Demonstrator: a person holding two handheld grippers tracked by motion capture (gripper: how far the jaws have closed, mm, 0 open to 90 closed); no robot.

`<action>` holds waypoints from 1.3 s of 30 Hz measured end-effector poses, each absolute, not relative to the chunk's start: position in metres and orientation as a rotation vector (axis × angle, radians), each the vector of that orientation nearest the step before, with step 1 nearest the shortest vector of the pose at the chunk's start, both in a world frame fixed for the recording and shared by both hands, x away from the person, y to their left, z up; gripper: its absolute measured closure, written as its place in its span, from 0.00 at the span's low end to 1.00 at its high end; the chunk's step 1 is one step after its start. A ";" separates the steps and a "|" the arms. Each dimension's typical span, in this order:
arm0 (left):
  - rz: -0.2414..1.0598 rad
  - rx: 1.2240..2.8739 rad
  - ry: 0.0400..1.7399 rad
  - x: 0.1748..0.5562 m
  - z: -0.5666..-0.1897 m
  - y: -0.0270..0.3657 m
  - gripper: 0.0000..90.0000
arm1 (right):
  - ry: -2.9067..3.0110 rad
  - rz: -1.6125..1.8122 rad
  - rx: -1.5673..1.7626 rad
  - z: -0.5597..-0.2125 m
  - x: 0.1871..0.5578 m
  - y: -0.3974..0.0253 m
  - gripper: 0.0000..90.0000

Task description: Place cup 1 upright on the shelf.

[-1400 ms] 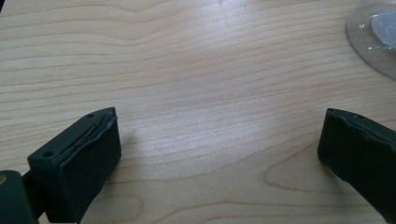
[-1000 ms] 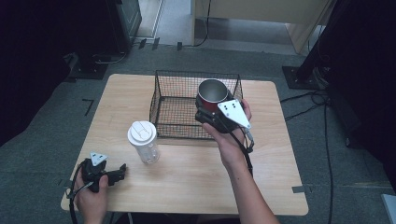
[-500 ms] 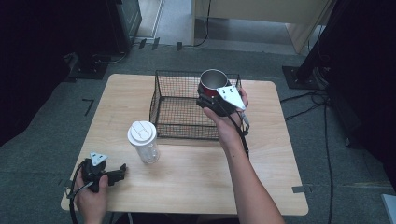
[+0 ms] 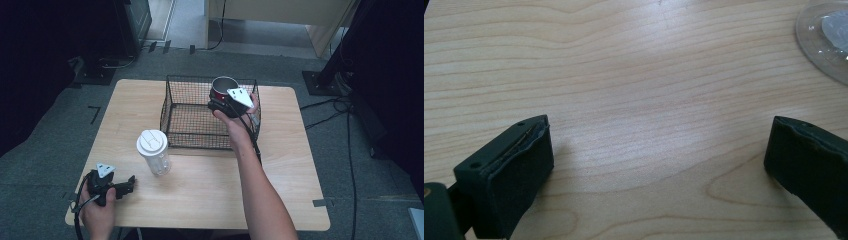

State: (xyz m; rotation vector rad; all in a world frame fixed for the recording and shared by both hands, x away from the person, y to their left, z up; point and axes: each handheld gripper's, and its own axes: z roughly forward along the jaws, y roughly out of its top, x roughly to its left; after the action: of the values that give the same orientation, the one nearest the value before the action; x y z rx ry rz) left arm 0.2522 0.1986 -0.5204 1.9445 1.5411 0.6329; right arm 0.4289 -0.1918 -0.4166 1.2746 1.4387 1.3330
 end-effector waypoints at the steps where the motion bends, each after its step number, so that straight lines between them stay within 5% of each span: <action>1: 0.633 1.945 1.541 0.252 -0.520 0.199 0.00 | 1.446 1.321 1.276 -0.419 0.432 -0.192 0.08; 26: 0.633 1.945 1.541 0.252 -0.520 0.199 0.00 | 1.590 1.174 1.398 -0.446 0.453 -0.188 0.07; 39: 0.634 1.943 1.543 0.252 -0.520 0.198 0.00 | 1.559 1.229 1.319 -0.428 0.449 -0.194 0.04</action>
State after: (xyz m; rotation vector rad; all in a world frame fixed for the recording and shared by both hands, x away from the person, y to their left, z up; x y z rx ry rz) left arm 0.2523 0.1985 -0.5204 1.9431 1.5428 0.6336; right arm 0.4487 -0.1941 -0.4280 1.3189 1.5595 1.2289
